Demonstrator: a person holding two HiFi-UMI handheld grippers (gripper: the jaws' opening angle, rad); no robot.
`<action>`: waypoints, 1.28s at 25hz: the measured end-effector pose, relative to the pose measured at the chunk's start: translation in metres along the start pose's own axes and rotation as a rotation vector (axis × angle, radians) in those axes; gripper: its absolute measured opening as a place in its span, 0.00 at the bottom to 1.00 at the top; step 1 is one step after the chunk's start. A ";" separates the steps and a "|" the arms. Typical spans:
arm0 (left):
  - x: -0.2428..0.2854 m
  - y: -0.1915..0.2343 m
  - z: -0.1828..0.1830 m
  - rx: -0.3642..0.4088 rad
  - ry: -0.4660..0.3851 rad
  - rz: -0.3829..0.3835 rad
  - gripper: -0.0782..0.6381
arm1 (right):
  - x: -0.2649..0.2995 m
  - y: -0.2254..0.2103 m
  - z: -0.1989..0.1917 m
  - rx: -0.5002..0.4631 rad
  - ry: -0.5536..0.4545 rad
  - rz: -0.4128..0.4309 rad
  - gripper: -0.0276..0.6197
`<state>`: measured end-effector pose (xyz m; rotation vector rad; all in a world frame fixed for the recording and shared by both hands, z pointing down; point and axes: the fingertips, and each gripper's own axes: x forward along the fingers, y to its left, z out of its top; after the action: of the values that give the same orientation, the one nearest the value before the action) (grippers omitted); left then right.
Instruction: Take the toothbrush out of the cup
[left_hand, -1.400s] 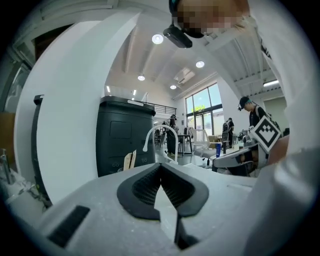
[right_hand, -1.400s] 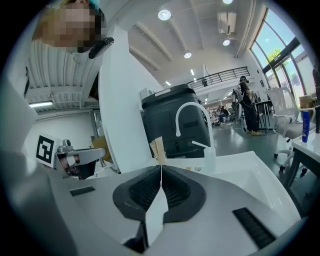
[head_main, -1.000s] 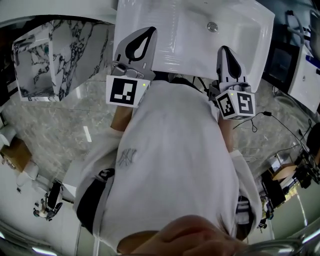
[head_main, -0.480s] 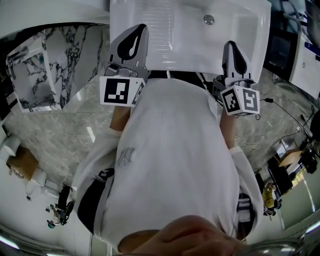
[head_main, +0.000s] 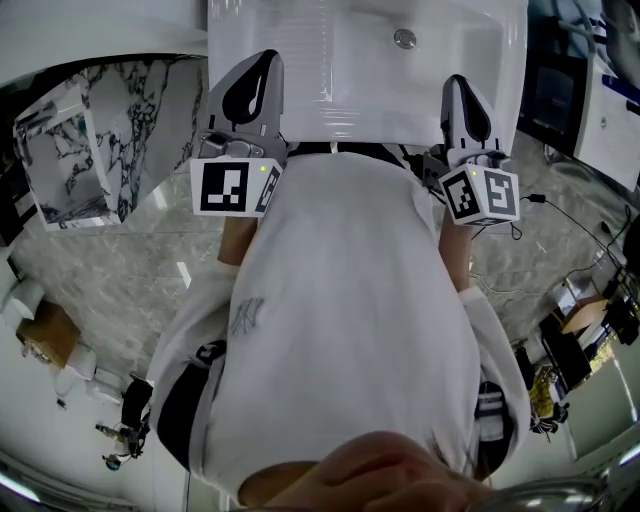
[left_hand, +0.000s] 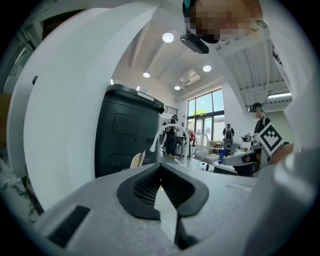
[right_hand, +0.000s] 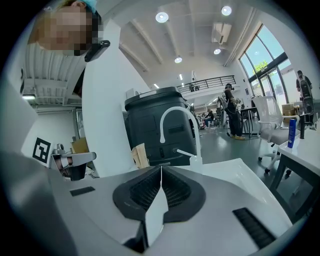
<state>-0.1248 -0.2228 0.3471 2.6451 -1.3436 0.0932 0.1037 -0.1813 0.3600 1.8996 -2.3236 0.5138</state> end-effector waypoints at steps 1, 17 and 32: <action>0.002 -0.002 0.003 0.003 -0.003 0.002 0.13 | -0.001 -0.004 0.003 0.001 -0.003 0.000 0.07; 0.014 -0.007 0.019 0.031 -0.017 0.051 0.13 | 0.009 -0.033 0.022 -0.009 -0.003 0.051 0.07; 0.026 -0.017 0.032 0.066 -0.034 0.033 0.13 | -0.004 -0.047 0.027 0.000 -0.030 0.043 0.07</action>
<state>-0.0964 -0.2397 0.3171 2.6911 -1.4187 0.0986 0.1541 -0.1937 0.3426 1.8745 -2.3876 0.4928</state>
